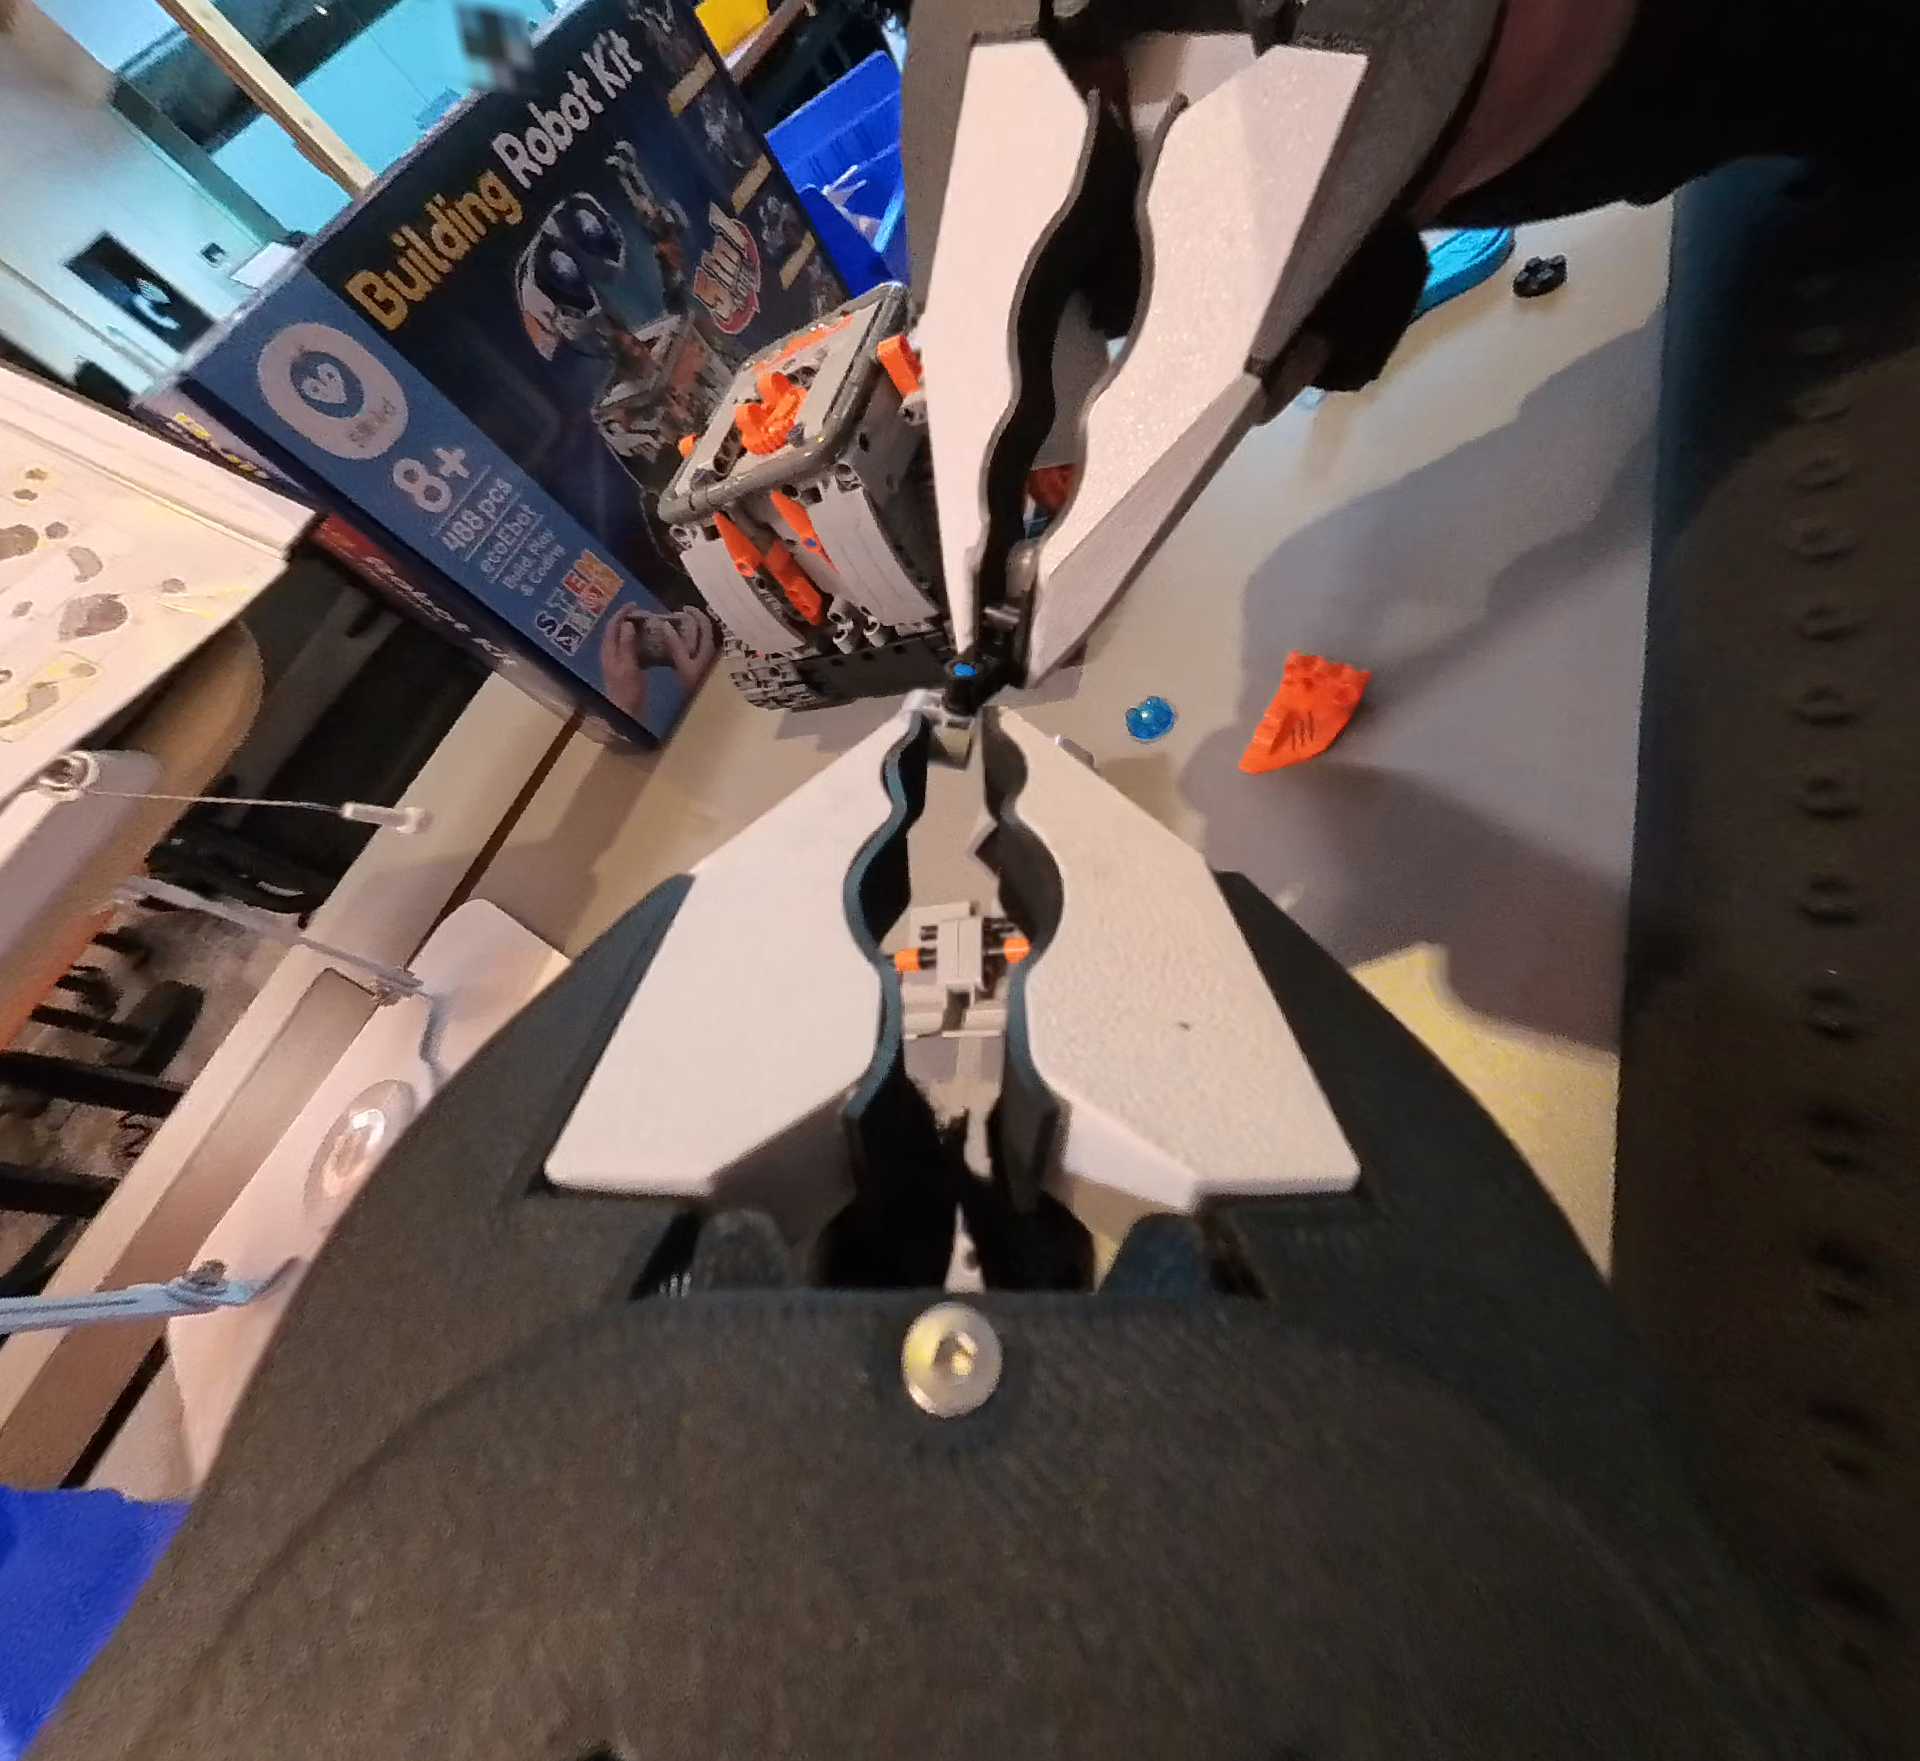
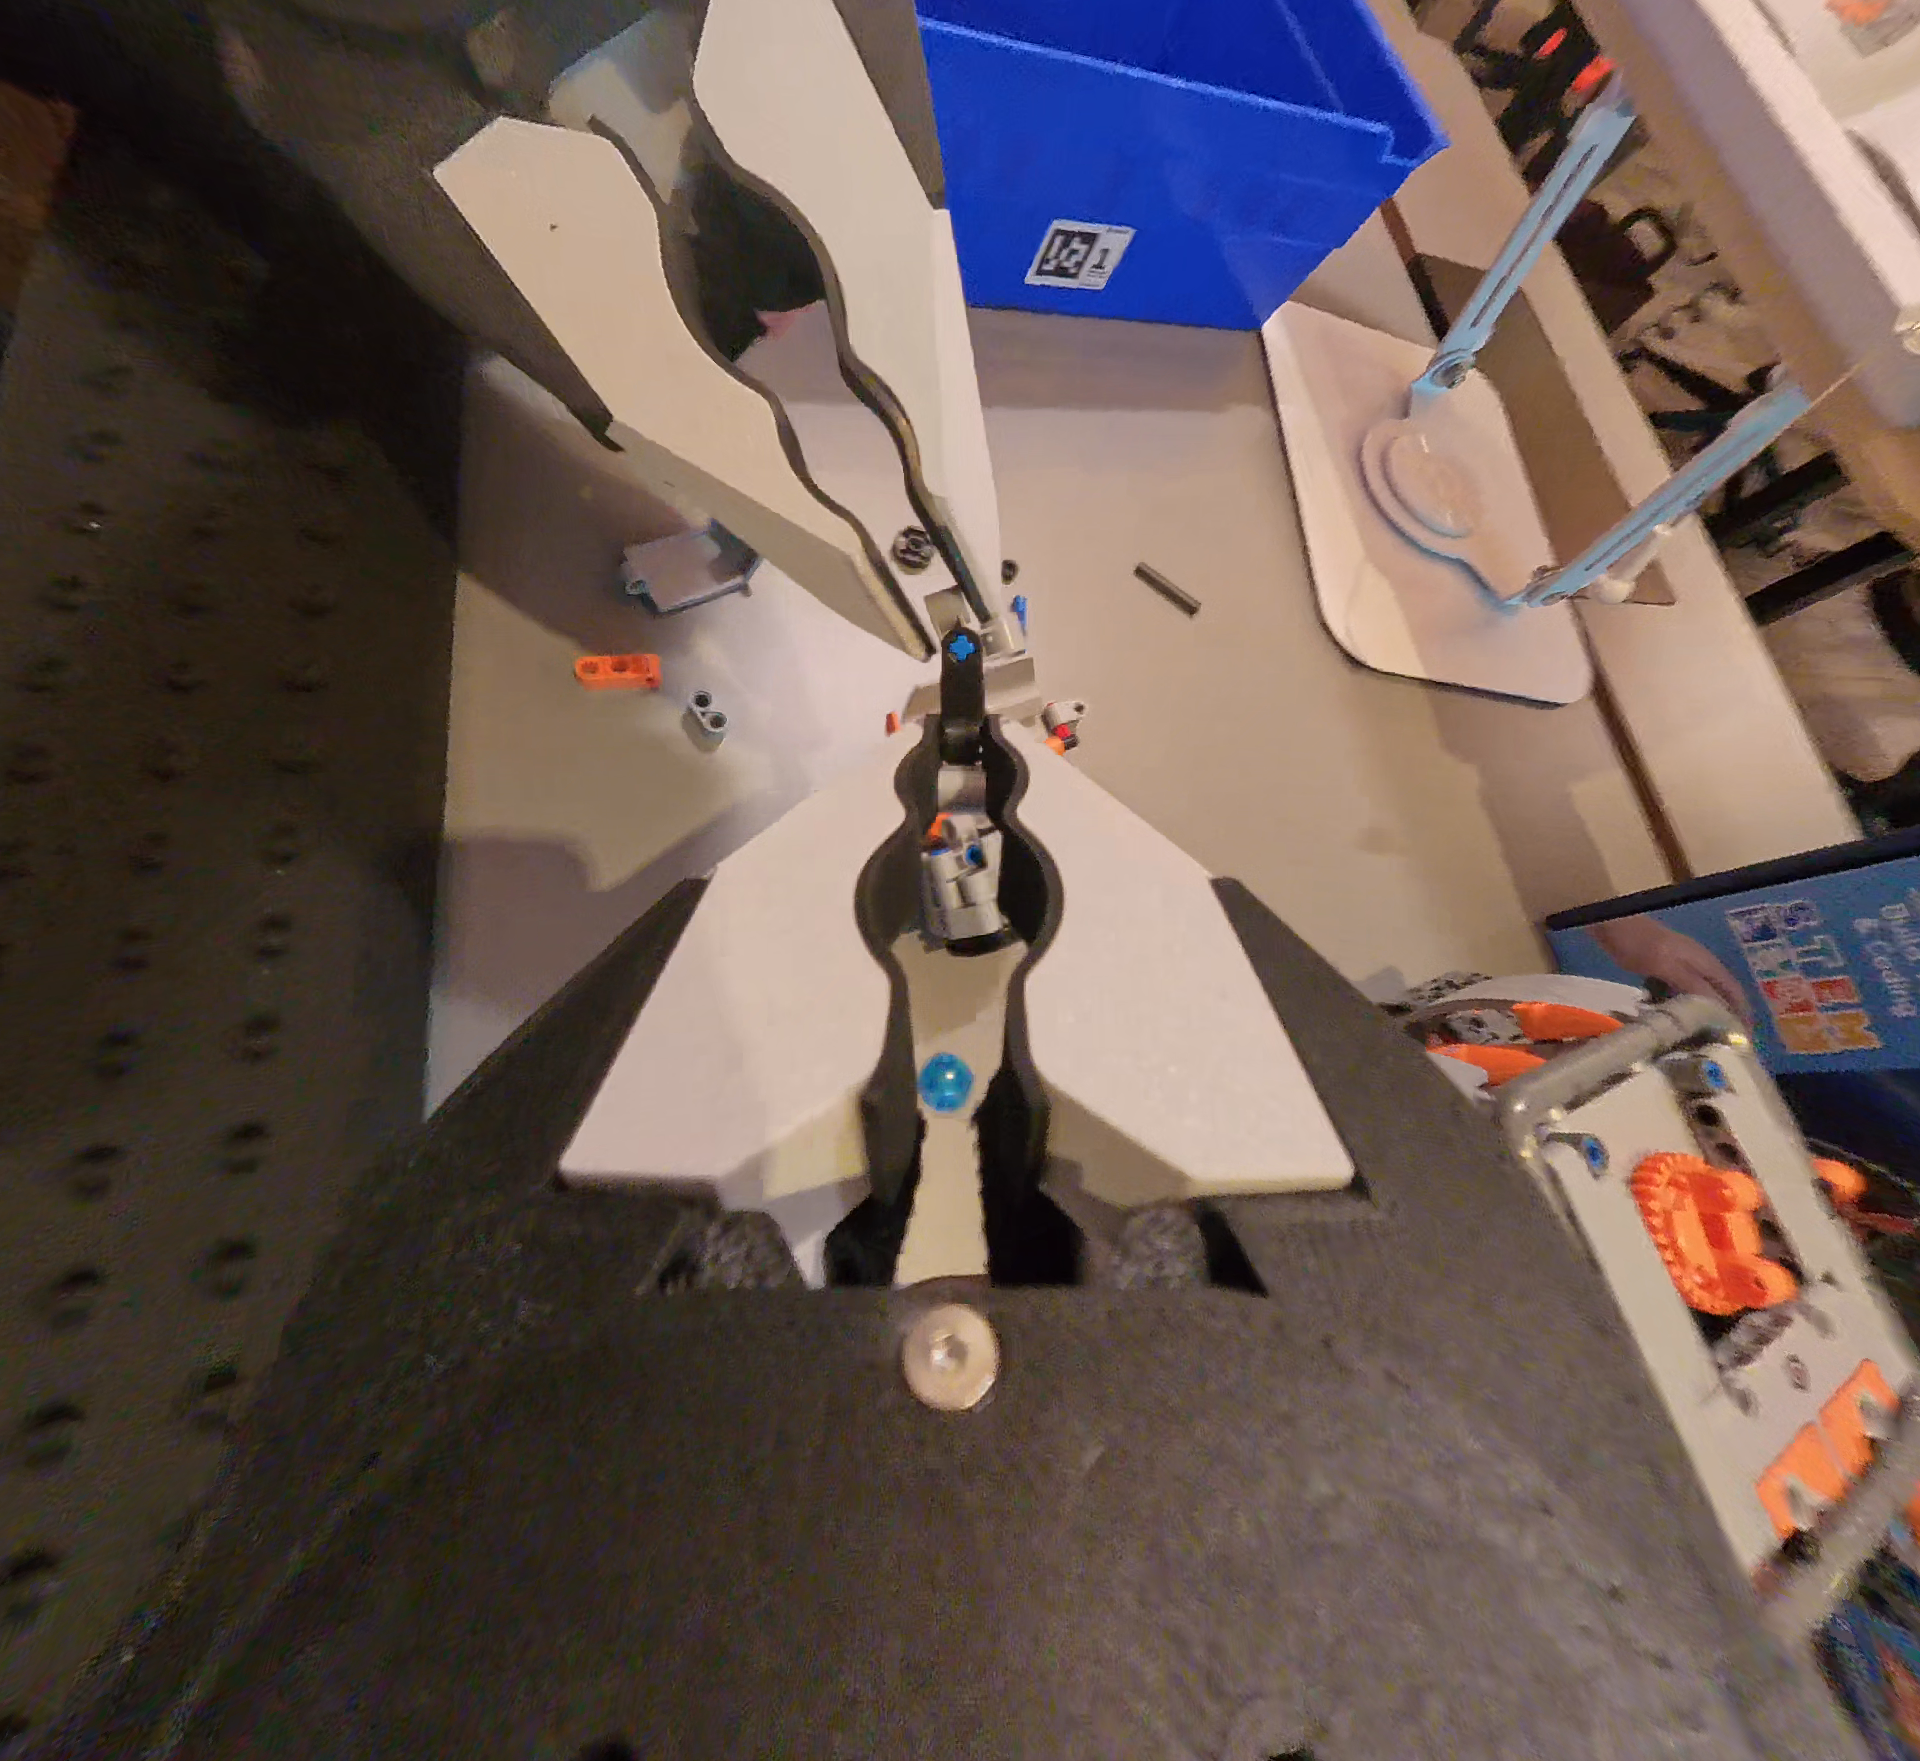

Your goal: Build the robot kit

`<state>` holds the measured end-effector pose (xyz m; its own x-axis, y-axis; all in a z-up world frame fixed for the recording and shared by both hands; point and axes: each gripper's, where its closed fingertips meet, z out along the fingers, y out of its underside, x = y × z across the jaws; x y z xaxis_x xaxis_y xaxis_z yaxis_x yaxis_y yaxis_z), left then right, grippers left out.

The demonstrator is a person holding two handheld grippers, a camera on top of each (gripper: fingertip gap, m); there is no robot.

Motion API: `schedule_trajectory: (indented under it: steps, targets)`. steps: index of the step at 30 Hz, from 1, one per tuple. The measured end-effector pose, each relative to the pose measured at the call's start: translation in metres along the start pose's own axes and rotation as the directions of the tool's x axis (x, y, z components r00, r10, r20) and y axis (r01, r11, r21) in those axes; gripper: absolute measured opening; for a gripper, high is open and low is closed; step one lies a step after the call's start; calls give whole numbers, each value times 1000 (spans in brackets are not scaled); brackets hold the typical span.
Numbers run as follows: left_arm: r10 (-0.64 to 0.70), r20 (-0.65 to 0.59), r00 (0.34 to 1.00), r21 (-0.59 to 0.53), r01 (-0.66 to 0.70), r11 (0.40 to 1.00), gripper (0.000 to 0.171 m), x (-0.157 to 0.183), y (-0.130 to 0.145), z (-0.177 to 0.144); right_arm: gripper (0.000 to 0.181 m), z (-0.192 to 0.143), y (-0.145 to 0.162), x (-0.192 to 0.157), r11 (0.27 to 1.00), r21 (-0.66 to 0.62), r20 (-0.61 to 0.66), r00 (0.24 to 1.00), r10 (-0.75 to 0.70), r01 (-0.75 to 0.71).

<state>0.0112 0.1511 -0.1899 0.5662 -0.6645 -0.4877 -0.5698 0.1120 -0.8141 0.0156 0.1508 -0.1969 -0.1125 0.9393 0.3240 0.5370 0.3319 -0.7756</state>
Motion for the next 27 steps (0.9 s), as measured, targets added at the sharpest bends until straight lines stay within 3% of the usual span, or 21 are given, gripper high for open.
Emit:
schedule_trajectory:
  steps: [5,9,16,27]
  targets:
    - [-196,-132,972,68,207,976,35,2,-10,-5,5,-8,-12,12,987,-5,-171,972,-160,161]
    - [-386,-286,877,78,423,903,40,5,-17,-9,5,-11,-23,11,950,-25,-272,912,-305,310]
    - [-479,-359,801,124,550,826,12,-7,-21,-18,5,-8,-37,6,882,-91,-371,807,-461,462]
    - [-488,-363,794,166,571,804,5,-15,-26,-25,5,-11,-48,8,825,-148,-444,709,-548,545]
